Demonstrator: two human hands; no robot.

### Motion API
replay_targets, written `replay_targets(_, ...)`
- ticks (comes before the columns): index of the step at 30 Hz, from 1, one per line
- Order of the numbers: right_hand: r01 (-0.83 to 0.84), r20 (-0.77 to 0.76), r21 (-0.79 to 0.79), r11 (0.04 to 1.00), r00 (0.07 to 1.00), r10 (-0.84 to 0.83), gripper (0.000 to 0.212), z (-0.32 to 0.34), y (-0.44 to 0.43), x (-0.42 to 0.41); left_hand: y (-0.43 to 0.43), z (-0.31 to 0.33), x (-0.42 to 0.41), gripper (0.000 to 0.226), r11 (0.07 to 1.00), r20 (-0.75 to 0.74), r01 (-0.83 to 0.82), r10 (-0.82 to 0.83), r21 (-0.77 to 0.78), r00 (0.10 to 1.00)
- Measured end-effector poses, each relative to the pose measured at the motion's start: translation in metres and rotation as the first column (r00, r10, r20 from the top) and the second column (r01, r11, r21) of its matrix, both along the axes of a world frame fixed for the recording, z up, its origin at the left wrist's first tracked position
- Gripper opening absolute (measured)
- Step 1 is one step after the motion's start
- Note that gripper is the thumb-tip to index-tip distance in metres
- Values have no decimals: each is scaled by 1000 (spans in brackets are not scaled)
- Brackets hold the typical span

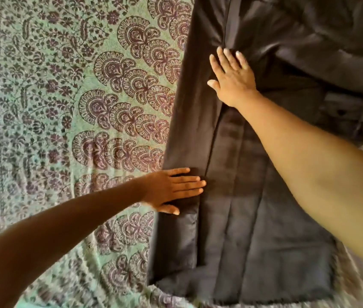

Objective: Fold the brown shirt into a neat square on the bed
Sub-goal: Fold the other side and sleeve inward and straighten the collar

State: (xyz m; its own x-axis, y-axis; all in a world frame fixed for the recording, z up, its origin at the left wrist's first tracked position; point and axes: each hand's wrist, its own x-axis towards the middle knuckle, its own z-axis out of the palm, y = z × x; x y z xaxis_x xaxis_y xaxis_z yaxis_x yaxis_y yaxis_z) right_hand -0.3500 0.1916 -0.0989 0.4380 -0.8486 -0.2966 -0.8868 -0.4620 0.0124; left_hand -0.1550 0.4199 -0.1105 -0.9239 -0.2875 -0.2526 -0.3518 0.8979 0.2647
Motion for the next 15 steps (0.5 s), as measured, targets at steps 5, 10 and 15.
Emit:
replay_targets(5, -105, 188, 40, 994, 978, 96, 62, 11, 79, 12, 23, 7, 2, 63, 992, -2, -127, 127, -18, 992)
replay_targets(10, -99, 163, 144, 985, 984, 75, 69, 0, 162, 4, 47, 8, 4, 63, 983, 35, -181, 181, 0, 983)
replay_targets(15, -36, 117, 156, 987, 993, 17, 62, 1, 162, 11, 150, 2, 15, 57, 998, 18, 15, -16, 59, 1000)
